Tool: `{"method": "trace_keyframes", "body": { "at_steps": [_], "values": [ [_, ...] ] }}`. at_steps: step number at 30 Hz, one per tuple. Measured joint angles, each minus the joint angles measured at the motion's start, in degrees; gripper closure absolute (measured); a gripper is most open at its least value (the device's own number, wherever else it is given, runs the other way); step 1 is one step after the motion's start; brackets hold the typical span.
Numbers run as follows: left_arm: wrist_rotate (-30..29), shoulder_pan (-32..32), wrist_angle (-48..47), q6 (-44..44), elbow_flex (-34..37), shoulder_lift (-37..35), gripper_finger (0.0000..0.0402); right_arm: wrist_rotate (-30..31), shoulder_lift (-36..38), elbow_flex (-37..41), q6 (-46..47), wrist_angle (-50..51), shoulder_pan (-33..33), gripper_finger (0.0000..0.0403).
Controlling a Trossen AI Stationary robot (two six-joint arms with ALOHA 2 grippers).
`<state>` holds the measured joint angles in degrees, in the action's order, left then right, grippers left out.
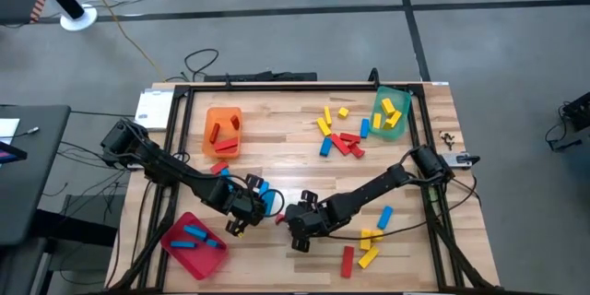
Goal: Sort blocks
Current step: Put the red wooden block into the orange bin
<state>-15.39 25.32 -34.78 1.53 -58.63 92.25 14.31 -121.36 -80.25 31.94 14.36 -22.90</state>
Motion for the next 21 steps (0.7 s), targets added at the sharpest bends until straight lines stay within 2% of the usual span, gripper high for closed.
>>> {"method": "trace_keyframes", "body": {
  "at_steps": [5,9,14,21],
  "values": [
    [-0.1,0.0,0.0,1.7,0.0,0.0,0.031,0.1,0.0,0.0,-0.3,-0.9,0.0,0.024],
    [-0.1,0.4,-0.1,3.3,0.0,-0.4,0.0307,0.1,0.2,0.0,-0.8,-1.4,0.0,0.0273],
    [0.0,1.6,0.2,5.6,0.0,-2.6,0.027,-0.1,1.3,0.0,-1.9,-3.4,0.0,0.027],
    [-0.2,3.4,-0.3,7.9,0.0,-11.6,0.0192,-0.5,6.1,0.0,-4.7,-4.2,0.0,0.0267]
  ]
}}
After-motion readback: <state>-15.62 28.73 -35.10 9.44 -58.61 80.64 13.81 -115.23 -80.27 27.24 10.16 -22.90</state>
